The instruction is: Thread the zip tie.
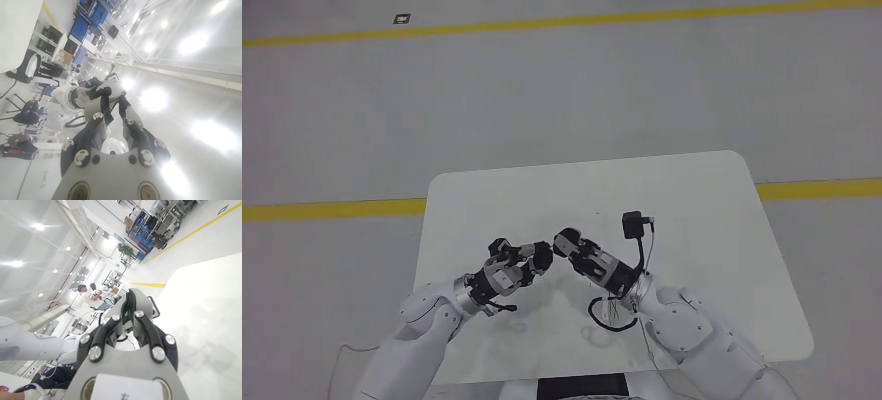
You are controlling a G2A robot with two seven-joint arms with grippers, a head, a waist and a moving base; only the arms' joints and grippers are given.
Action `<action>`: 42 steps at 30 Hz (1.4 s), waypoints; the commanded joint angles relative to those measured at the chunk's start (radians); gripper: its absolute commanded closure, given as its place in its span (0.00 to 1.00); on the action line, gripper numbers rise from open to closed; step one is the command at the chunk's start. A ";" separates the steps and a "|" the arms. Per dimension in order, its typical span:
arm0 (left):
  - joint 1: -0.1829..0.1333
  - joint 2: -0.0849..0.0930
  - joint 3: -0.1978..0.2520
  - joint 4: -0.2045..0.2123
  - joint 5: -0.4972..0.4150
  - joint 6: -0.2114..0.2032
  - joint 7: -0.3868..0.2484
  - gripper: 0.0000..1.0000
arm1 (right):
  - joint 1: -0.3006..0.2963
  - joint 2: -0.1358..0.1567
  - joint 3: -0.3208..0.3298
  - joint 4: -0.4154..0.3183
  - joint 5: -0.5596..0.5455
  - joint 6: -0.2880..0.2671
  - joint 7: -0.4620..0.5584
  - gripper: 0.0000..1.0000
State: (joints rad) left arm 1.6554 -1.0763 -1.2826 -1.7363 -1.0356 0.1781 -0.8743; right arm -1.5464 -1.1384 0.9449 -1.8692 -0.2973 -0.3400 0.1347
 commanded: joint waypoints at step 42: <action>0.001 0.036 -0.090 0.023 0.157 -0.084 -0.118 1.00 | -0.048 0.029 0.086 0.015 0.240 0.001 0.132 0.00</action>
State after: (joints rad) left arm 1.6562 -1.0407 -1.3727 -1.7133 -0.8779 0.0939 -0.9919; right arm -1.5942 -1.1095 1.0313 -1.8537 -0.0578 -0.3393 0.2667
